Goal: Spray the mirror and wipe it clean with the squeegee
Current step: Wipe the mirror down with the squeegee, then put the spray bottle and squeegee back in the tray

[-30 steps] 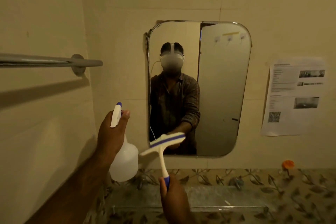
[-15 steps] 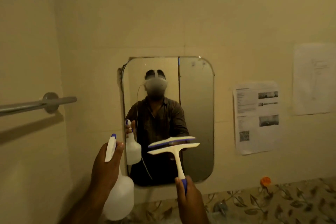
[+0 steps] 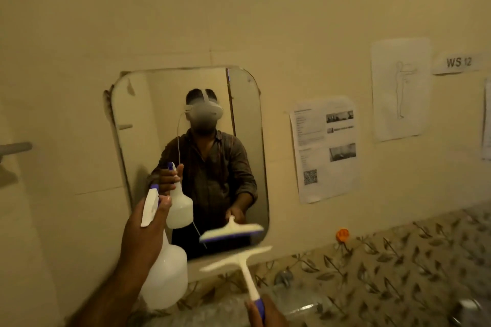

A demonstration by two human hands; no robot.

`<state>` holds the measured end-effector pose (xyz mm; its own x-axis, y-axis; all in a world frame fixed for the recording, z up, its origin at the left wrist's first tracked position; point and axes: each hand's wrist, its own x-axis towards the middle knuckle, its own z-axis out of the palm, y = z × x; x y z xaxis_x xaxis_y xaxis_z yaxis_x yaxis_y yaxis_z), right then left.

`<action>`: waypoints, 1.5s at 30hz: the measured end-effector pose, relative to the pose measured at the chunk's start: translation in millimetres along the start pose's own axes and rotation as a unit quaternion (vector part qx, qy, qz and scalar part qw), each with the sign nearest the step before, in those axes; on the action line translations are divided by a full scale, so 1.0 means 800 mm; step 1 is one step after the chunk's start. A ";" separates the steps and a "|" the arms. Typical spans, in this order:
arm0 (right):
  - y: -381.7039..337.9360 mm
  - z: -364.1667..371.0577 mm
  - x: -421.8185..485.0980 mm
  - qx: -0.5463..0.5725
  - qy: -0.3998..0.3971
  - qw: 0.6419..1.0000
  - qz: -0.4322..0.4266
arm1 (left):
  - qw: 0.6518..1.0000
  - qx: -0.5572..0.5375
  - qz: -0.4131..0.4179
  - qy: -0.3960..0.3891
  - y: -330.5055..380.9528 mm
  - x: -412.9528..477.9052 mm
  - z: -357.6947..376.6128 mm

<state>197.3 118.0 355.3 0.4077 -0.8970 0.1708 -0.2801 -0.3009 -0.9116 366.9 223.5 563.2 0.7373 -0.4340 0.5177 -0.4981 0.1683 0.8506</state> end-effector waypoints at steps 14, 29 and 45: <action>-0.003 -0.075 0.048 0.015 -0.026 0.999 0.038 | 0.999 0.013 -0.032 -0.028 0.003 -0.047 0.122; 0.141 -0.303 0.002 0.137 0.075 0.983 0.098 | 0.992 -0.015 -0.032 -0.124 0.011 -0.121 0.270; 0.455 -0.361 -0.059 0.115 0.125 0.912 0.373 | 0.937 0.046 -0.087 -0.335 -0.163 -0.377 0.542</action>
<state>-175.3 -42.5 123.1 -0.0410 -0.8792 -0.4748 -0.1959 0.4730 -0.8590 11.6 -51.7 256.5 0.3746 -0.9110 0.1726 -0.4567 -0.0193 0.8894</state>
